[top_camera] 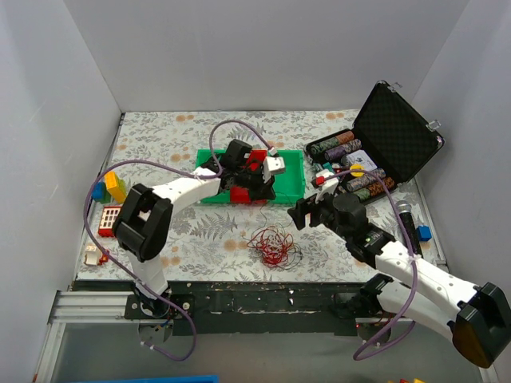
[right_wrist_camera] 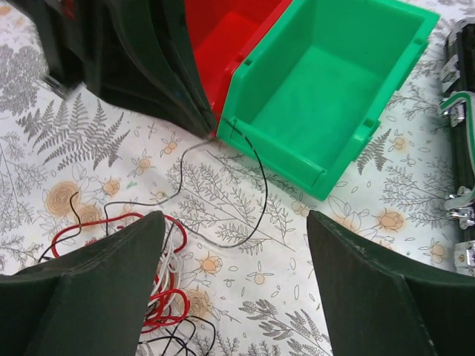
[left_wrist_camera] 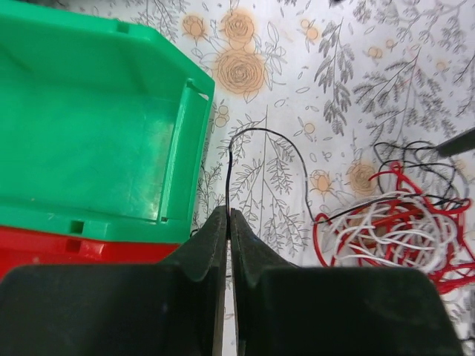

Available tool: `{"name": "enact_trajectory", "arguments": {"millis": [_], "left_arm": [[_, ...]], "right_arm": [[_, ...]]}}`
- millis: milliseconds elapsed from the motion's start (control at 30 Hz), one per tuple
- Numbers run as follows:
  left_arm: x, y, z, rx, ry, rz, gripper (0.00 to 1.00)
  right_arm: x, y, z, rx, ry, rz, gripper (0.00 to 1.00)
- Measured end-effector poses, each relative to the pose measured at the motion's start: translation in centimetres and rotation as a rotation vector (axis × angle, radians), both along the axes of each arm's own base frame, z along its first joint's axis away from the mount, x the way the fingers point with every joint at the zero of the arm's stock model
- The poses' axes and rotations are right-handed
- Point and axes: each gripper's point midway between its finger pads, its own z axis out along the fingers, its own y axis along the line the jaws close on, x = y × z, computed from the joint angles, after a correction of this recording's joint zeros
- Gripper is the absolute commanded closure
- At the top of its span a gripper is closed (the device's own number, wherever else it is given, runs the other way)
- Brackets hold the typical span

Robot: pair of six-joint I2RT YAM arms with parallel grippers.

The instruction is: Untangle the cables

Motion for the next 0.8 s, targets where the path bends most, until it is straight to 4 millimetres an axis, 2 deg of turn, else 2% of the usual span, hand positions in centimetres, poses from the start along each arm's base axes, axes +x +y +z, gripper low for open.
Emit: {"name": "enact_trajectory", "arguments": {"millis": [100,233,333,433,500,600,700,800], "left_arm": [[-0.2,0.3,2.9,-0.024,-0.022,0.033,1.0],[-1.2,1.3,9.5,-0.1,-0.107,0.07,1.0],[-2.4,2.2,15.0,-0.182,-0.195,0.084,1.0],[-3.5,2.9,18.2,-0.235,-0.233,0.099,1.0],[-3.9,3.1,19.2,-0.252,-0.23,0.111,1.0],[-3.8,3.1,19.5,-0.253,-0.214,0.132,1.0],[-3.7,3.2,19.6,-0.243,-0.203,0.157,1.0],[-3.3,3.3,20.8,-0.253,-0.215,0.18,1.0]], "right_arm": [[-0.1,0.5,-0.9,-0.008,0.029,0.019,0.11],[-0.4,1.4,-1.6,-0.005,0.059,0.066,0.1],[-0.4,2.4,-1.2,0.007,0.064,0.103,0.09],[-0.4,3.8,-0.2,0.032,0.053,0.145,0.08],[-0.5,4.8,0.4,0.056,0.049,0.18,0.08],[-1.1,6.2,0.8,0.092,0.048,0.238,0.07],[-1.7,7.6,0.7,0.115,0.067,0.304,0.07],[-2.4,8.7,0.2,0.126,0.092,0.356,0.07]]}}
